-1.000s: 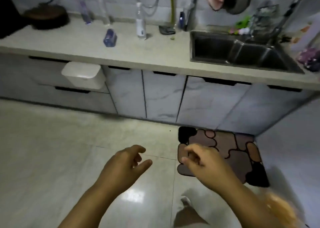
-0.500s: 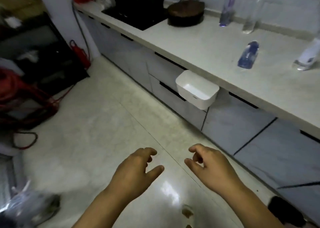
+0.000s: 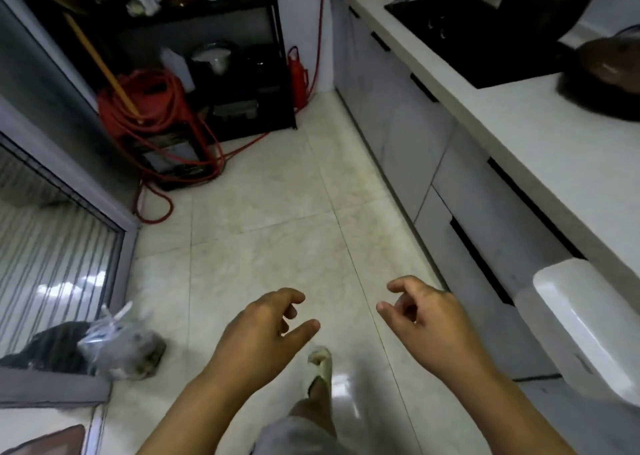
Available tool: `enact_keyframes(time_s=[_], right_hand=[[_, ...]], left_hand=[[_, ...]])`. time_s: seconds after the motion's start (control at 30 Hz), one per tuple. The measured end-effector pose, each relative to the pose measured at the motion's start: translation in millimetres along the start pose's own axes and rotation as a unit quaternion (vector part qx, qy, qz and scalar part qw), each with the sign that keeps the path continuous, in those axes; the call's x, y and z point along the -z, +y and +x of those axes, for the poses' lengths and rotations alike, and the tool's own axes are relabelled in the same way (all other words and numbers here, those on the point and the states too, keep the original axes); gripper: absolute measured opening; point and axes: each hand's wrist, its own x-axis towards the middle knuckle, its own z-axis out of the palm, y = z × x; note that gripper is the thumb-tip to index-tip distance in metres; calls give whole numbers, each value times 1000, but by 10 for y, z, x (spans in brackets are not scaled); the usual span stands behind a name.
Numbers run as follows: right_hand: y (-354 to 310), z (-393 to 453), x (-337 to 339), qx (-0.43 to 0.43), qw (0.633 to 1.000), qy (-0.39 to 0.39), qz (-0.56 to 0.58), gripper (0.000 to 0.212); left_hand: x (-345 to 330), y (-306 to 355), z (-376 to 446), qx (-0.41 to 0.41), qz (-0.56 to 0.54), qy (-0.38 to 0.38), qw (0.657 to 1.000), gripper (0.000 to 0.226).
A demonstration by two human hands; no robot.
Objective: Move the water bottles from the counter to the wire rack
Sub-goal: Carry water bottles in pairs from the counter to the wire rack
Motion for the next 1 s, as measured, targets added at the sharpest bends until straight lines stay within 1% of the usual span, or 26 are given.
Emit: enact_keyframes(time_s=[0.1,0.2,0.3,0.4,0.53,0.63,0.73,0.87,0.93,1.0], right_hand=[[-263,775,-10,6,999,-25,-22,40],[-509,1430,96,5,999,-41,-34,40],[-607,1944,227,-7,998,-52,-41,39],[-581,2432,323,-26,996,-66,-57,40],[-488,3193,418,-45,993,-83,-64,41],[-438,3902,489,-31,993,-90,-71,42],[-470,4776,657,-24,992,-102,-69,39],[-742,5902,990,25,992,-107,-55,39],[-922,6449,1115,56,992,-105,-49,40],[-1100,6904,1181,80,989,-113,-47,40]], left_hand=[[394,-141,710,-2,14,-2,1000,48],[804,-156,1384,-13,42,-23,999,50],[1092,-102,2014,-42,57,-44,997,51],[1194,-19,2610,-58,57,-64,995,51],[1139,79,3344,-78,46,-91,992,48],[1200,144,3967,-78,51,-96,991,47],[1515,242,4727,-63,73,-72,993,48],[2186,510,5674,-27,82,-11,996,49],[2473,612,6100,-29,69,30,997,48],[2667,666,6423,-22,48,52,997,48]])
